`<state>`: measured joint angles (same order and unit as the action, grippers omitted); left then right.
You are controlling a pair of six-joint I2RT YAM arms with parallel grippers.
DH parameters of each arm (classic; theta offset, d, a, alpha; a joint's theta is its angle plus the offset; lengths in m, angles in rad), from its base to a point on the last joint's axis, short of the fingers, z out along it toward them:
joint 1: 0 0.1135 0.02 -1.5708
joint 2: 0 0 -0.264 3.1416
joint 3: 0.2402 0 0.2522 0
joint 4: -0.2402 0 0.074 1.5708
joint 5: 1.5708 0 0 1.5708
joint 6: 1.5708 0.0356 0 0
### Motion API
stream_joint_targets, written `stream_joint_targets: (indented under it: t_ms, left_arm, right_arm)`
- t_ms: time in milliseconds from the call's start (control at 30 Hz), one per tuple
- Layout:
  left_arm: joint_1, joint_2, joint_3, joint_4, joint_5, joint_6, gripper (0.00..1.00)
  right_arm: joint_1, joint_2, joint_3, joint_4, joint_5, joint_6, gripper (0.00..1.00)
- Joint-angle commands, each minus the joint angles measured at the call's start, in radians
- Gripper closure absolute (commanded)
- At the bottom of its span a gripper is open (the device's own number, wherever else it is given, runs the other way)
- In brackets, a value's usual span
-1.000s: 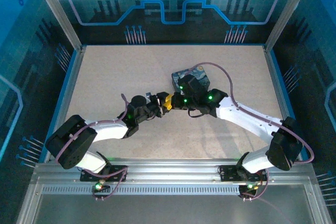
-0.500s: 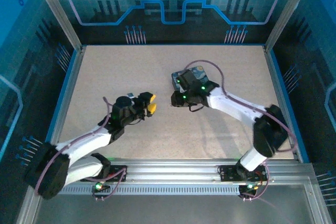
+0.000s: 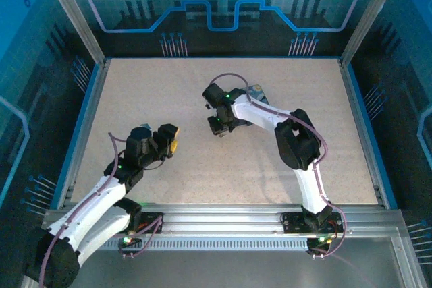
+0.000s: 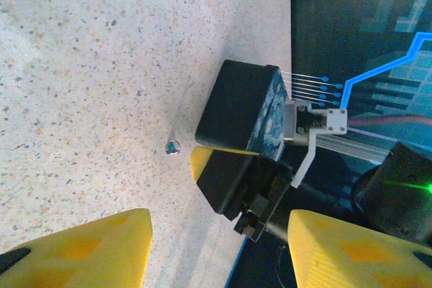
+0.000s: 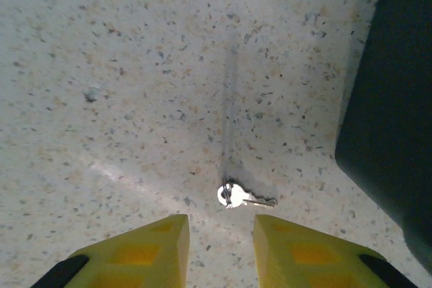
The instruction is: Unlock a padlock with a key
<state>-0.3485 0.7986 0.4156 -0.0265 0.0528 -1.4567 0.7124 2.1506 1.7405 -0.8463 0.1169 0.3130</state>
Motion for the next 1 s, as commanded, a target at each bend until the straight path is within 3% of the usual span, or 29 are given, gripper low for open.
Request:
stream_joint_targets:
  t_ms: [0, 500, 867, 967]
  left_arm:
    - [0.01, 0.011, 0.021, -0.028, 0.004, 0.033, 0.43]
    - [0.013, 0.03, 0.022, -0.014, 0.016, 0.02, 0.41]
    - [0.013, 0.03, 0.024, -0.012, 0.023, 0.017, 0.4]
    - [0.013, 0.031, 0.022, -0.012, 0.024, 0.018, 0.4]
  right_arm:
    - [0.0, 0.047, 0.055, -0.082, 0.018, -0.043, 0.71]
    - [0.014, 0.103, 0.086, -0.078, 0.027, -0.057, 0.81]
    - [0.017, 0.129, 0.114, -0.091, 0.029, -0.061, 0.82]
    - [0.018, 0.132, 0.116, -0.09, 0.03, -0.062, 0.88]
